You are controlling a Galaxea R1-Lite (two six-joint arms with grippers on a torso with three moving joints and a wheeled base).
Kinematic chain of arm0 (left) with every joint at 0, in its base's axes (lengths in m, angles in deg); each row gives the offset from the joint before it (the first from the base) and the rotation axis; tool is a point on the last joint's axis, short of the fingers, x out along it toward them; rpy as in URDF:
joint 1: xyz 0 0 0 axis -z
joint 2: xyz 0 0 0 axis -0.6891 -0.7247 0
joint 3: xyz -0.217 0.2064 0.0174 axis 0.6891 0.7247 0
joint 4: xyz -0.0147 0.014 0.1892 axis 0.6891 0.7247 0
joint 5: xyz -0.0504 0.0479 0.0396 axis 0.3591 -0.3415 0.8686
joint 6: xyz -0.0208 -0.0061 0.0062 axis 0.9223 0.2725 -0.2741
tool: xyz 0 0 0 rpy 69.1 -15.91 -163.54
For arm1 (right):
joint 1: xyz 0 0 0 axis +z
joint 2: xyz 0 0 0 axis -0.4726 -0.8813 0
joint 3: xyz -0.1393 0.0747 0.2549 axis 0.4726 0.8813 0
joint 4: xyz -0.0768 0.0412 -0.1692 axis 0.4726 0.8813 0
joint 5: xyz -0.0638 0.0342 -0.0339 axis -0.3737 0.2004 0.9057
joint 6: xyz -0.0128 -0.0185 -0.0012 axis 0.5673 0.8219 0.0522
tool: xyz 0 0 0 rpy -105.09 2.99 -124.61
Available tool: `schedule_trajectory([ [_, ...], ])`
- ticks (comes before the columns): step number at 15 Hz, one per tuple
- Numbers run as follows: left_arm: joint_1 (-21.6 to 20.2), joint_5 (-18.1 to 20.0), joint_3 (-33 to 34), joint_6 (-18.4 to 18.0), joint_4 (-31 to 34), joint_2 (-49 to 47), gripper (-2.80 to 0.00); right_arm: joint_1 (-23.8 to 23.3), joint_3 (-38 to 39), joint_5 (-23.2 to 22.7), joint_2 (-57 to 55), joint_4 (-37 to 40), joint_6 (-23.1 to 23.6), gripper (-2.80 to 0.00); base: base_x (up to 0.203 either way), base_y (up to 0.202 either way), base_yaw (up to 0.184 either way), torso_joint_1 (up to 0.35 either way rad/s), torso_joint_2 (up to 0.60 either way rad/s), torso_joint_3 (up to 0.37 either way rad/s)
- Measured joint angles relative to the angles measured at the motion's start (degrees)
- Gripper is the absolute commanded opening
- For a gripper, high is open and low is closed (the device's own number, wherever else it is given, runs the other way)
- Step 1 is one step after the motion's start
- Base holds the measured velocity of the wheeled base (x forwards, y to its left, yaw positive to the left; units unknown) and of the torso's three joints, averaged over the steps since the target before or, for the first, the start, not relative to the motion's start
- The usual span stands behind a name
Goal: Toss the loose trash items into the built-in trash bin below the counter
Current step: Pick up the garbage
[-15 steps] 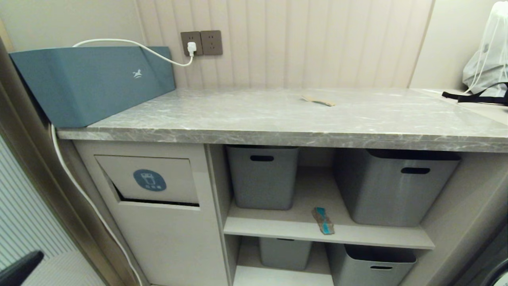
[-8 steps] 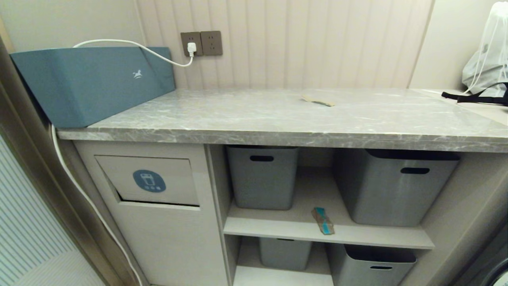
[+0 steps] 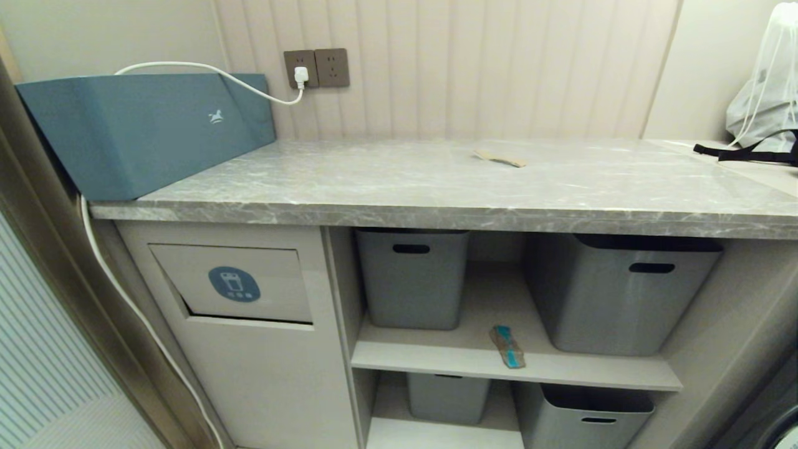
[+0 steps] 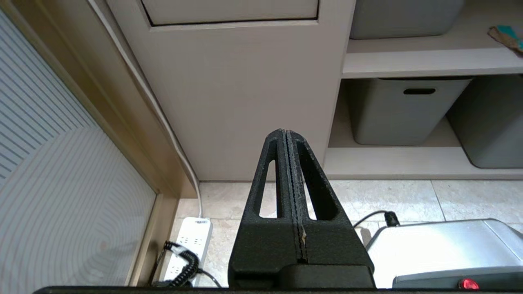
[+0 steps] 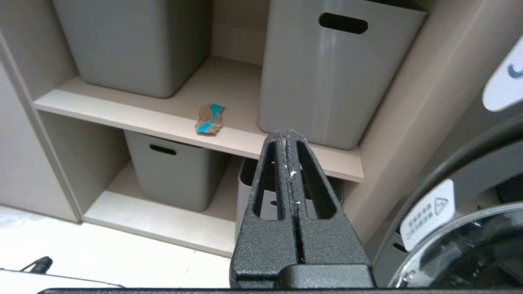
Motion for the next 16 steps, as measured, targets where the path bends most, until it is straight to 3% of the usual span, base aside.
schedule_trajectory([
  [4, -0.16, -0.07, -0.09, 0.25, -0.14, 8.16, -2.80, 0.00, 0.00, 0.10, 0.00, 0.00, -0.22, -2.80, 0.000, 0.000, 0.000, 0.000, 0.00, 0.000],
  [6, -0.19, -0.97, -0.03, 2.25, -0.51, 11.24, -2.80, 0.00, 0.00, 0.03, 0.00, -0.02, -0.11, -2.80, 0.000, 0.000, 0.000, 0.000, 0.00, 0.000],
  [12, -0.20, -1.09, 0.02, 2.23, -0.51, 13.52, -2.80, -0.02, -0.29, -0.23, -0.02, 0.24, 0.98, -2.80, 0.000, 0.000, 0.000, 0.000, 0.00, 0.000],
  [16, -0.20, -1.24, 0.02, 2.88, -0.55, 13.57, -2.80, 0.02, -7.83, -0.75, -7.48, -0.03, 0.80, -2.80, 0.000, 0.000, 0.000, 0.000, 0.00, 0.000],
])
